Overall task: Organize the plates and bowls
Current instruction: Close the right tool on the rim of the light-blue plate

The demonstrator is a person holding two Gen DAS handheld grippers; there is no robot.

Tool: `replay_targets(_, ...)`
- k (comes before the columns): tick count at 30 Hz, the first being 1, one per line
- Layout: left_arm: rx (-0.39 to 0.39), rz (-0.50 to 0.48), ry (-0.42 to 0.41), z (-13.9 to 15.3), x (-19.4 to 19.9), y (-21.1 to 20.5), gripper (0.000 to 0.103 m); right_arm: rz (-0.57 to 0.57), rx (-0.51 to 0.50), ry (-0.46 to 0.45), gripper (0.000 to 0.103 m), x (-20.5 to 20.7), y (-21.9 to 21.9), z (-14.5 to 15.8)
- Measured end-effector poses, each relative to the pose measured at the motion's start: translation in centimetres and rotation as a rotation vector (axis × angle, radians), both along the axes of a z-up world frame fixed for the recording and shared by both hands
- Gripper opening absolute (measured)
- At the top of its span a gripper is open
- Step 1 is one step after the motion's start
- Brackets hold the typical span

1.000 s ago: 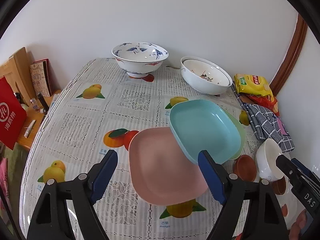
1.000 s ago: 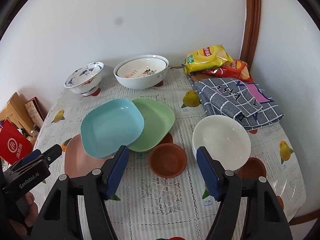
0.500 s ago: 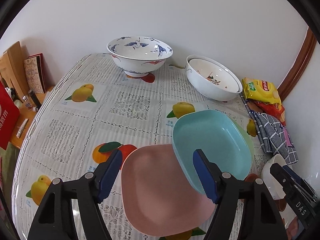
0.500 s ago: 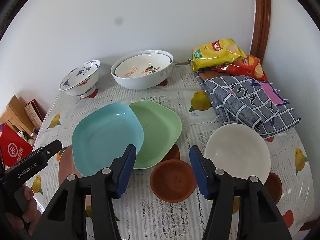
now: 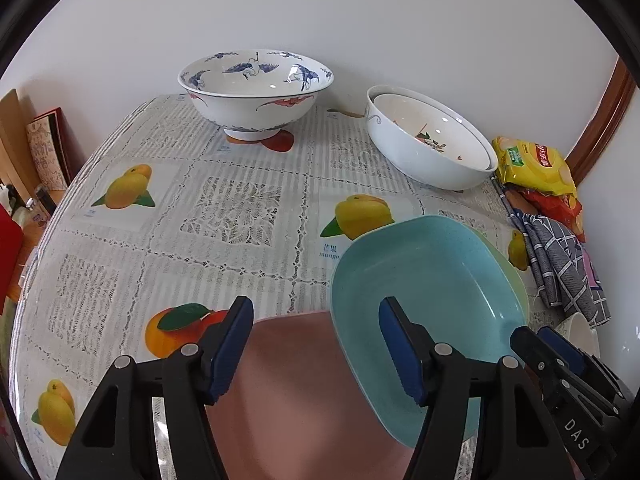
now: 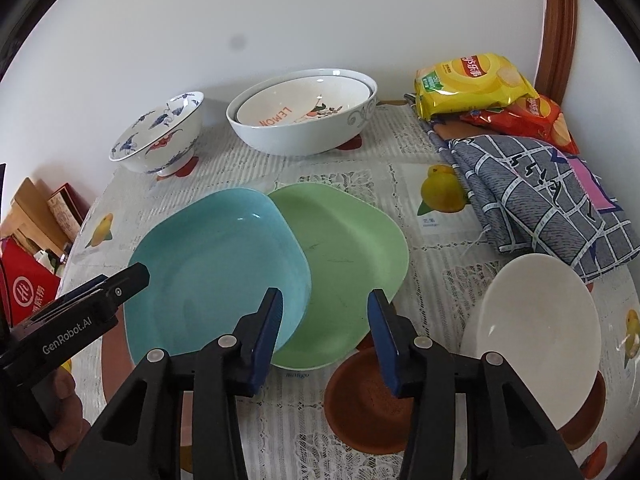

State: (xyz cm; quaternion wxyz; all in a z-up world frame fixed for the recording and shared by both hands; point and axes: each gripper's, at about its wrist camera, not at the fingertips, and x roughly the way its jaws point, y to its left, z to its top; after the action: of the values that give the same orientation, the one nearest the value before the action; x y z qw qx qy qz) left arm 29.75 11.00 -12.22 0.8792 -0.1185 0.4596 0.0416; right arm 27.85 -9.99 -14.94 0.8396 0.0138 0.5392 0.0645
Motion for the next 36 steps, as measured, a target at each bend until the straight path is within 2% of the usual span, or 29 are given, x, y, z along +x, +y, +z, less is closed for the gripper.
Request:
replay_targets(7,-0.020,-0.010,0.019,-1.0,1.1,-0.1,0.057,0.016,-0.014,0.018,0.044,1.0,0.8,-1.7)
replay_targets(11,-0.026,-0.009,0.016,-1.3,1.3,-0.2,0.051,0.015,0.004,0.040,0.031,1.1,0.9,-2.5)
replay_targets(14,-0.025,-0.018,0.021,-1.4,1.5,-0.3,0.037,0.011,0.020,0.042,0.019,1.1,0.9,-2.7)
replay_targets(15,-0.033,-0.023,0.020,-1.4,1.5,-0.3,0.029,0.010,0.024,0.039,0.014,1.1,0.9,-2.7)
replay_targets(19,-0.054,-0.045,0.015,-1.2,1.4,-0.5,0.011,0.014,0.028,0.016,0.011,0.8,1.2,-2.5)
replay_targets(27,-0.080,-0.052,-0.006,0.1,-0.2,-0.3,0.010,0.003,0.040,0.003,0.010,0.0,1.0,-1.0)
replay_targets(36,-0.085,-0.058,-0.053,2.6,-2.7,-0.7,0.010,-0.023,0.069,-0.036,0.010,-2.4,0.3,2.3)
